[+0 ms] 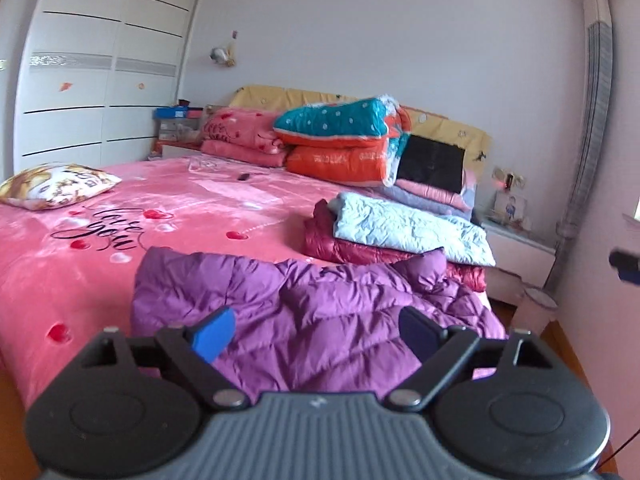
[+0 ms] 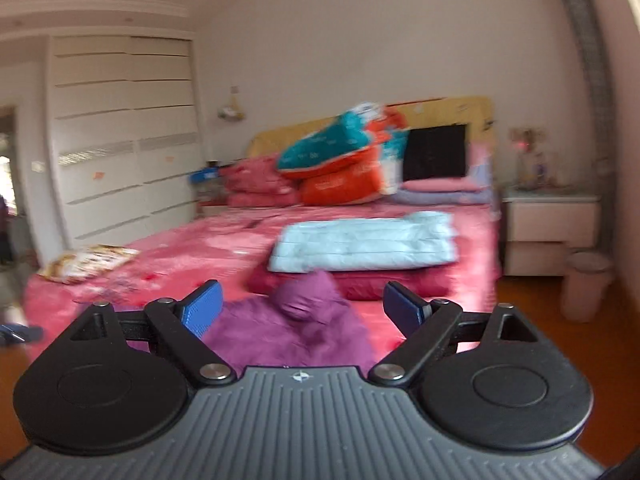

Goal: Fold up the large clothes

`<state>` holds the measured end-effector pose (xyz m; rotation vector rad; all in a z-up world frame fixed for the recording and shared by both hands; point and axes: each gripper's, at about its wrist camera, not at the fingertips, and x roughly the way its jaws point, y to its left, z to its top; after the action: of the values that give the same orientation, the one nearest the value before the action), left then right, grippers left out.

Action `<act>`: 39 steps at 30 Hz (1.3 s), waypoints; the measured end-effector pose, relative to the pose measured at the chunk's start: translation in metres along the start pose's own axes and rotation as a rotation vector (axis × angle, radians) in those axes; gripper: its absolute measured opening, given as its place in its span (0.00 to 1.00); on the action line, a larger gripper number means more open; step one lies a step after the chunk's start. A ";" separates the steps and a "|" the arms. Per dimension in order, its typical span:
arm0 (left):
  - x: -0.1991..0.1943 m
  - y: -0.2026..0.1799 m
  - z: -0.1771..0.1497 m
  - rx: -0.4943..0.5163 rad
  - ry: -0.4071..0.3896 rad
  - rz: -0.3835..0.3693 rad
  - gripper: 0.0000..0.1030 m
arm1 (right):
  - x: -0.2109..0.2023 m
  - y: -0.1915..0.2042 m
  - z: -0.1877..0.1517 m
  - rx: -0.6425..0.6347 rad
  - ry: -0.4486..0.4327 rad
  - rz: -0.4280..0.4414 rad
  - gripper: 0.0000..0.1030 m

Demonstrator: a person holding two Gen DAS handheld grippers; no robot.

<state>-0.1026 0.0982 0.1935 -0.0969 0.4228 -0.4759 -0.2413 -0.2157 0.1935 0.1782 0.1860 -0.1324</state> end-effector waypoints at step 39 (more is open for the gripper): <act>0.239 0.108 -0.026 -0.023 0.127 0.193 0.90 | 0.454 -0.030 -0.097 -0.010 0.460 -0.059 1.00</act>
<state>0.1242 0.0831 0.0612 -0.0480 0.5567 -0.2879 0.1802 -0.2782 0.0058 0.1910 0.6503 -0.1479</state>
